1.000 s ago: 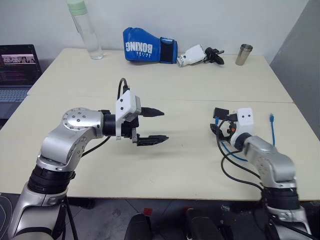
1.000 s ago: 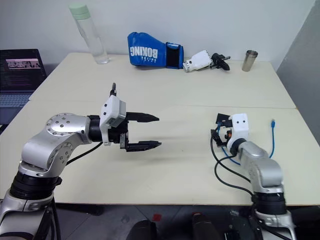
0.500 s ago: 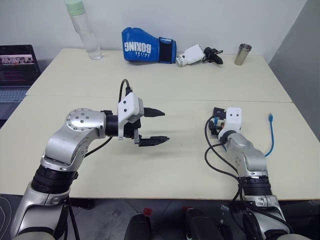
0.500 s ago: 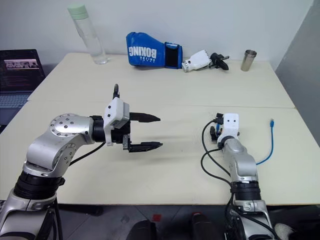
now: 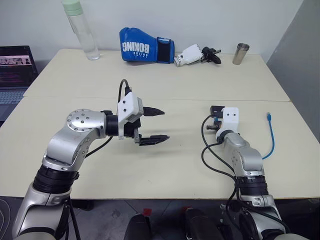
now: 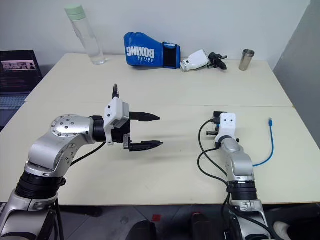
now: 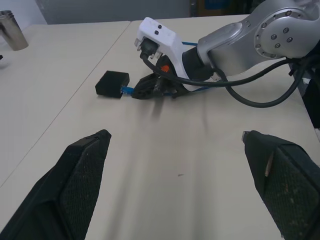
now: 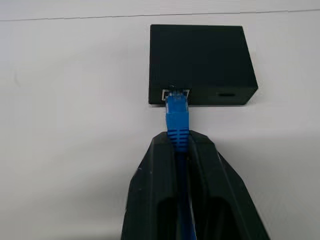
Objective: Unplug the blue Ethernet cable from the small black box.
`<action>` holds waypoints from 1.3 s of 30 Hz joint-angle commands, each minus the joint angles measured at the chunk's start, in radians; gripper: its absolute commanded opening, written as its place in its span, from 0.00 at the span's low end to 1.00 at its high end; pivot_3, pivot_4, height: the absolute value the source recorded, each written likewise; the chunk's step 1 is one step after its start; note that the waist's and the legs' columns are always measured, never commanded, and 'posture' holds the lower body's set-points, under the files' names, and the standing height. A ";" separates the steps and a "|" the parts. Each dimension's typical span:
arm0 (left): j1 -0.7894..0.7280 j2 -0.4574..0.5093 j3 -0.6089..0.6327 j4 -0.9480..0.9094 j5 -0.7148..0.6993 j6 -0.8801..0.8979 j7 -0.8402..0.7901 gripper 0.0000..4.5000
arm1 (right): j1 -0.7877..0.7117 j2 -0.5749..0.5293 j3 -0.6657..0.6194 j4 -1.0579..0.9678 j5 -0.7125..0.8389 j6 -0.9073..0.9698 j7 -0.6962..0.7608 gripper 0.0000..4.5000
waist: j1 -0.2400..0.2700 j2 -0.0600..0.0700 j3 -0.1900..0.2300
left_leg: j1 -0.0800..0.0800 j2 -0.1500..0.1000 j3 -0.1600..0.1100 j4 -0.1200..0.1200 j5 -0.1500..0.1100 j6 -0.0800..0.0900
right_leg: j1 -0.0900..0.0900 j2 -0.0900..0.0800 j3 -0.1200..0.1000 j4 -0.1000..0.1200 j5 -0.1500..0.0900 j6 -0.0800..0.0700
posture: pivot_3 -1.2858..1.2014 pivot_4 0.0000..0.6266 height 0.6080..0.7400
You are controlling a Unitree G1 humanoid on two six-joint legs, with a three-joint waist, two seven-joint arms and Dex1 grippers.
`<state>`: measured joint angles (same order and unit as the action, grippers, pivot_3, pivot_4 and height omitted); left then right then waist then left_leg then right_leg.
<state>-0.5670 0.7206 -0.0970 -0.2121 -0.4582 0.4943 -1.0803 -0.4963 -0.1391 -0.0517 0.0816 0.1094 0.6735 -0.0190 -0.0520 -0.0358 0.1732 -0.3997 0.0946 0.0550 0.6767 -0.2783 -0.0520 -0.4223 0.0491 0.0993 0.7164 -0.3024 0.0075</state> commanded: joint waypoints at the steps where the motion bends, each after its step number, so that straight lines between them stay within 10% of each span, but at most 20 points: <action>1: -0.005 -0.008 0.041 0.012 0.000 -0.008 0.026 1.00 | 0.013 -0.070 0.070 -0.045 -0.048 -0.085 0.095 0.01 | 0.000 0.000 0.000 | 0.000 0.000 0.000 0.000 0.000 0.000 | 0.000 0.000 0.000 0.000 0.000 0.000 | 0.52 0.24 1.00; 12: -0.074 -0.012 0.186 0.144 -0.205 0.281 0.060 1.00 | -0.065 -0.544 0.436 -0.055 -0.450 -0.921 0.425 0.01 | -0.006 0.001 0.001 | 0.000 0.000 -0.001 0.000 0.000 0.000 | 0.000 0.000 -0.001 -0.001 0.000 0.000 | 0.52 0.24 1.00; 31: -0.123 -0.014 0.194 0.175 -0.273 0.398 0.053 1.00 | -0.213 -0.427 0.440 -0.018 -0.411 -1.199 0.612 0.01 | -0.001 0.001 0.001 | 0.000 0.000 -0.001 0.001 0.002 -0.004 | 0.001 -0.001 -0.001 0.001 0.000 0.000 | 0.52 0.24 1.00; 39: -0.111 -0.006 0.190 0.181 -0.285 0.412 0.020 0.66 | -0.219 -0.394 0.424 -0.017 -0.412 -1.202 0.624 0.01 | -0.001 0.001 0.001 | 0.000 0.000 -0.001 0.001 0.002 -0.004 | 0.001 -0.001 -0.001 0.001 0.000 0.000 | 0.52 0.24 1.00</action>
<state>-0.6678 0.7033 0.0818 -0.0263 -0.7275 0.9079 -1.0422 -0.6947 -0.5398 0.4127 0.1025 -0.3220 -0.5177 0.6083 -0.0531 -0.0350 0.1742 -0.3994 0.0946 0.0543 0.6781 -0.2759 -0.0562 -0.4218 0.0479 0.0982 0.7171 -0.3023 0.0073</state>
